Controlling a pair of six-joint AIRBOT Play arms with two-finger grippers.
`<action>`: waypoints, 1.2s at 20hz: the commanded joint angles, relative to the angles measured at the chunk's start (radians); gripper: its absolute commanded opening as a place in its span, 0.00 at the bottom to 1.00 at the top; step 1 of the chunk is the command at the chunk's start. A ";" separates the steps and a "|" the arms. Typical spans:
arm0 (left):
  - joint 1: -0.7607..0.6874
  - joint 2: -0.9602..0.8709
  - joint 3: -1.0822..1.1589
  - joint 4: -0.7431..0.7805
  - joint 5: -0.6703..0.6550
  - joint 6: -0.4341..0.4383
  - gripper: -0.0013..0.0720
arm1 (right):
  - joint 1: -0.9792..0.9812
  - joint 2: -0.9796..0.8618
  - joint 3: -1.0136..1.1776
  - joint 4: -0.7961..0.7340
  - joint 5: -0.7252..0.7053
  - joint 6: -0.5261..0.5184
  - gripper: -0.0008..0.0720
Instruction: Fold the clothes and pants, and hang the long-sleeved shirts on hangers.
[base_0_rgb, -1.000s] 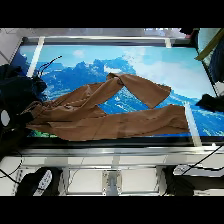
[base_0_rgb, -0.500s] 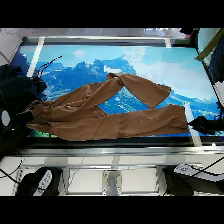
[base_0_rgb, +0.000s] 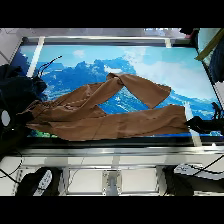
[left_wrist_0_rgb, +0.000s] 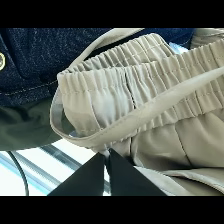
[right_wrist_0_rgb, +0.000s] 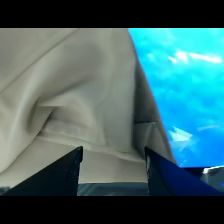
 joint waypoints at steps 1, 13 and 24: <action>0.000 0.000 0.000 0.000 0.000 0.000 0.04 | 0.005 -0.038 -0.001 0.071 0.035 -0.066 0.59; 0.010 -0.001 0.090 0.017 0.185 -0.056 0.03 | 0.006 0.007 0.454 0.123 0.181 0.080 0.04; 0.012 0.079 -0.091 0.023 -0.056 -0.082 0.04 | -0.070 0.088 0.312 0.015 0.302 -0.011 0.04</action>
